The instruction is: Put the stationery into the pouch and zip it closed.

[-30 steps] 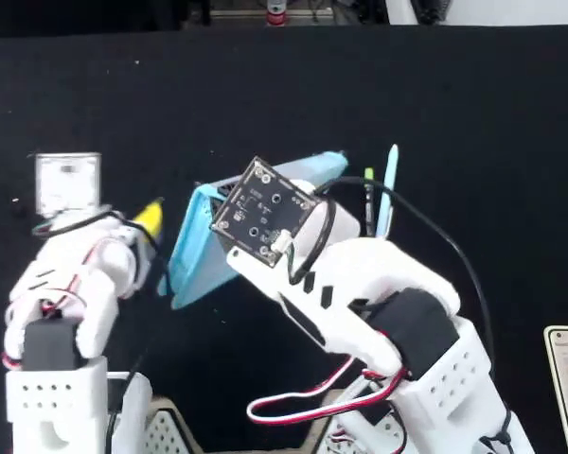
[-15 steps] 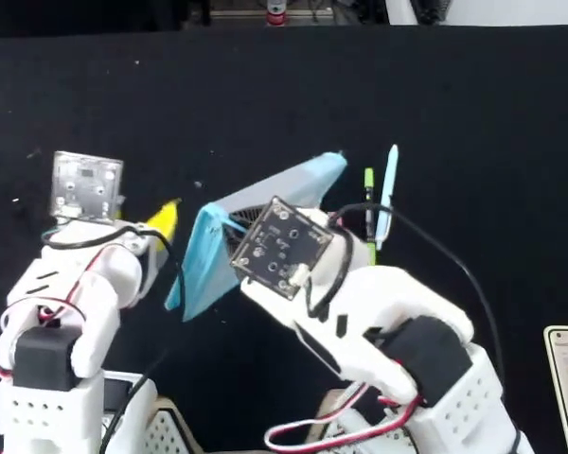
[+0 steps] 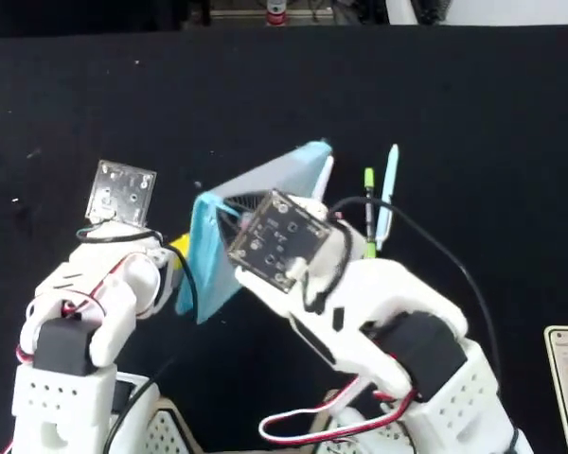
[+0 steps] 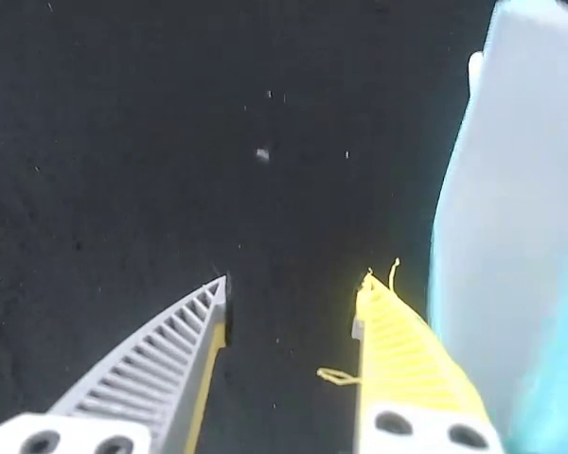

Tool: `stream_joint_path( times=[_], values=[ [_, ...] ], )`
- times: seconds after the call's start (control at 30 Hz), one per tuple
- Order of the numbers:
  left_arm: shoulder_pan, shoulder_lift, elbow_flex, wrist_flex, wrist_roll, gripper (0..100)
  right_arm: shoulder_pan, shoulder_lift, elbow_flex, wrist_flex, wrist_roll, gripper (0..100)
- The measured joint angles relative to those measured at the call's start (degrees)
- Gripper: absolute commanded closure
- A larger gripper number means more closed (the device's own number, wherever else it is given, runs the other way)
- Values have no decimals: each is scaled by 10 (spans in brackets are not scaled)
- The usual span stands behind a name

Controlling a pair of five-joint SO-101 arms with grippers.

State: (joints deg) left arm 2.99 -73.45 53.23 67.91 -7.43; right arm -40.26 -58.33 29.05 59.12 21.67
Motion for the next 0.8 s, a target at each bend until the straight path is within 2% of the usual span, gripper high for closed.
stream_joint_path(
  times=[0.13, 0.37, 0.47, 0.6, 0.7, 0.8],
  values=[
    [12, 0, 25, -6, 0, 776, 2, 12, 0, -40, 0, 988],
    [84, 0, 48, -10, 1, 776, 0, 89, -12, -62, -1, 988],
    [94, 0, 48, -10, 12, 776, 0, 106, -64, -11, -1, 988],
    [98, 0, 48, -10, 23, 776, 3, 106, -141, 115, 0, 988],
    [97, 0, 48, -10, 40, 776, 3, 105, -151, 198, 0, 988],
    [98, 0, 48, -21, 49, 776, 1, 105, -142, 223, 0, 988]
  ],
)
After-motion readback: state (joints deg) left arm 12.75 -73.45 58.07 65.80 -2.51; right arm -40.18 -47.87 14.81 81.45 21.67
